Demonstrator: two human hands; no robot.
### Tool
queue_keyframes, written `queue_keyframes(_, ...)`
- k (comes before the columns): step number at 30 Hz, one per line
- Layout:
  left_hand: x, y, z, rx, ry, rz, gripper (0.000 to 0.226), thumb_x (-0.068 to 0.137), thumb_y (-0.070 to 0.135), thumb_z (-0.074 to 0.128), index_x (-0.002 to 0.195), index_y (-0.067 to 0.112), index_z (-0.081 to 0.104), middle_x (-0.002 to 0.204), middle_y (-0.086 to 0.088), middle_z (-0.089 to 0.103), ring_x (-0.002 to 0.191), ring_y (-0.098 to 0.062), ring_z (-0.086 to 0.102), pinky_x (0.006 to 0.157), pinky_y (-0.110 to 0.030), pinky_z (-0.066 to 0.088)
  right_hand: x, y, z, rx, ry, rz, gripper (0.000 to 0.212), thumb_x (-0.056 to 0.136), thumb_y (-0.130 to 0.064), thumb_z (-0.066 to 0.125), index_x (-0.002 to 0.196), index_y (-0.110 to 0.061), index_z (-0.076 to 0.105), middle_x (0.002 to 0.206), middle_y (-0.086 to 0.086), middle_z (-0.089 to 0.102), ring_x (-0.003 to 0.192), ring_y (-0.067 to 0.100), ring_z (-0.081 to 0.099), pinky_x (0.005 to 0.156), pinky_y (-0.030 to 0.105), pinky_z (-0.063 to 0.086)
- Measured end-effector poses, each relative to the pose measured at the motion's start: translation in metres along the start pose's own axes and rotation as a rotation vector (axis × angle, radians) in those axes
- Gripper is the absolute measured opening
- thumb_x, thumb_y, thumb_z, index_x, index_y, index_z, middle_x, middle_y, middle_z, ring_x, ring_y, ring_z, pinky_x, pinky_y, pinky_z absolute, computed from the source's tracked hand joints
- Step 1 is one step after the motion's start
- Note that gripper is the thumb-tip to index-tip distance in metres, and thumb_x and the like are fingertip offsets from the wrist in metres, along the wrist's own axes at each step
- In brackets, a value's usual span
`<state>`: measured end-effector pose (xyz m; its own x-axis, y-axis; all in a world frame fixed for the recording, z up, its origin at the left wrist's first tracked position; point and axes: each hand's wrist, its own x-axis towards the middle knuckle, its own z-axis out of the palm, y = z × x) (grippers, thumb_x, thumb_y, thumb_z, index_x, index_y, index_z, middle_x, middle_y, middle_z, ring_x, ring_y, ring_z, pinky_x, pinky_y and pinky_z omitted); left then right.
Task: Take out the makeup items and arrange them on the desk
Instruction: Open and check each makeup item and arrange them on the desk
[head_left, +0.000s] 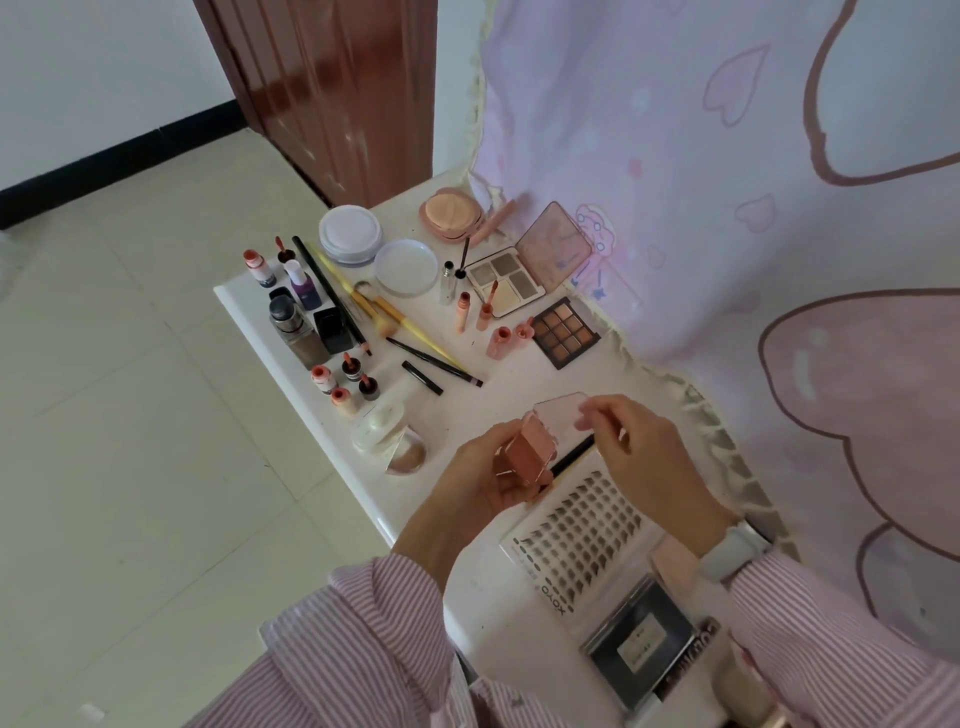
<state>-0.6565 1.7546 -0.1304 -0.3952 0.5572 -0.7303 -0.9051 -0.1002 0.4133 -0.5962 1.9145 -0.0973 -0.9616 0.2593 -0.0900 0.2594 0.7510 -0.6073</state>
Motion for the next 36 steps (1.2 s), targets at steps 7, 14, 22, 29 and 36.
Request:
queue_keyframes(7, 0.027, -0.003, 0.018, 0.677, 0.359, 0.422, 0.028, 0.093, 0.032, 0.049, 0.113, 0.017, 0.059, 0.107, 0.000, 0.067, 0.087, -0.010, 0.062, 0.073, -0.020, 0.047, 0.036, 0.035, -0.021, -0.013, 0.189, 0.222, 0.022, 0.095, -0.015, 0.044, 0.102, -0.007, 0.063, 0.087, 0.005, 0.068, 0.066, 0.015, 0.063, 0.061, 0.018, 0.048)
queue_keyframes(14, 0.040, -0.026, -0.004, 1.748, 0.514, 0.589, 0.048, 0.096, 0.041, 0.033, 0.141, 0.027, 0.031, 0.153, -0.002, 0.019, 0.142, -0.024, 0.005, 0.112, -0.045, 0.002, 0.073, 0.054, -0.024, -0.130, 0.164, 0.230, 0.030, 0.097, -0.015, 0.041, 0.090, 0.004, 0.063, 0.086, 0.023, 0.066, 0.079, 0.039, 0.064, 0.075, 0.048, 0.050)
queue_keyframes(22, 0.045, -0.035, -0.016, 1.771, 0.453, 0.601, 0.052, 0.097, 0.042, 0.027, 0.146, 0.029, 0.013, 0.156, 0.002, -0.005, 0.141, -0.023, -0.019, 0.107, -0.043, -0.020, 0.071, 0.052, -0.016, 0.025, 0.242, 0.335, 0.032, 0.096, -0.029, 0.045, 0.097, -0.003, 0.063, 0.094, 0.015, 0.066, 0.085, 0.032, 0.063, 0.082, 0.040, 0.050)
queue_keyframes(29, 0.040, -0.035, -0.022, 1.726, 0.423, 0.707, 0.048, 0.098, 0.030, 0.030, 0.145, 0.027, 0.021, 0.156, 0.002, 0.002, 0.140, -0.018, -0.020, 0.109, -0.038, -0.020, 0.015, 0.040, 0.003, -0.234, 0.219, 0.188, 0.019, 0.091, -0.012, 0.050, 0.107, -0.009, 0.061, 0.107, 0.007, 0.062, 0.090, 0.020, 0.058, 0.068, 0.026, 0.044)
queue_keyframes(36, 0.019, -0.044, -0.031, 1.543, 0.402, 0.837, 0.033, 0.093, 0.014, 0.047, 0.125, 0.011, 0.056, 0.143, -0.007, 0.040, 0.140, -0.022, 0.022, 0.115, -0.034, 0.002, 0.009, 0.044, 0.018, -0.502, -0.217, -0.169, 0.024, 0.091, -0.019, 0.052, 0.112, -0.017, 0.064, 0.115, 0.002, 0.056, 0.109, 0.022, 0.044, 0.091, 0.034, 0.034)
